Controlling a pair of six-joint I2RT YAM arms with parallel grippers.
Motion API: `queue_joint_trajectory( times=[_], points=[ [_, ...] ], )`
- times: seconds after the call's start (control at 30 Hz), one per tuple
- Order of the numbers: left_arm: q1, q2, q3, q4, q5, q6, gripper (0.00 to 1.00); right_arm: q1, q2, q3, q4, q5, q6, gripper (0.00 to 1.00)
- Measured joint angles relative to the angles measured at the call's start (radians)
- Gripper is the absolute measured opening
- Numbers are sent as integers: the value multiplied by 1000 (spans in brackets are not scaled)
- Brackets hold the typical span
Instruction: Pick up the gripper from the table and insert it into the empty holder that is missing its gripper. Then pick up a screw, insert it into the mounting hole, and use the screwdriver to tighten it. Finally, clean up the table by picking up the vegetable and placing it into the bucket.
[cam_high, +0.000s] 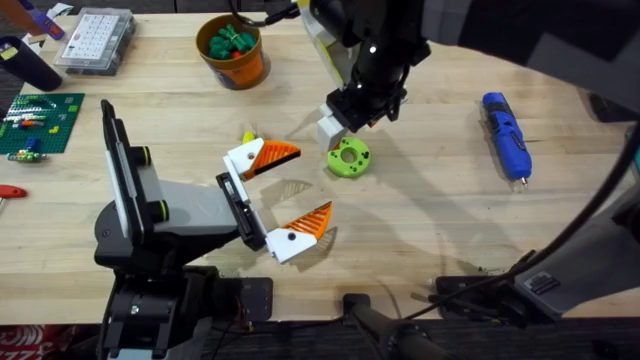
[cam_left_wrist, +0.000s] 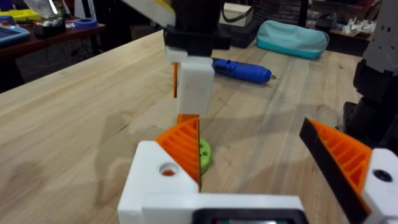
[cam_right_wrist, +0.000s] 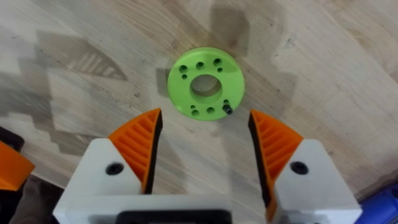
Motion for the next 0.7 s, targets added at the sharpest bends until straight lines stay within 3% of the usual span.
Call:
queue_joint_trajectory(
  times=[0.27,0.53,0.7],
  points=[
    [0,0,0,0,0,0,987,-1,4,-1,-4,-2,1,802],
    [0,0,0,0,1,0,986,-1,-67,-4,-9,-2,2,802],
    [0,0,0,0,0,0,986,-12,-161,-126,45,-2,15,802]
  ],
)
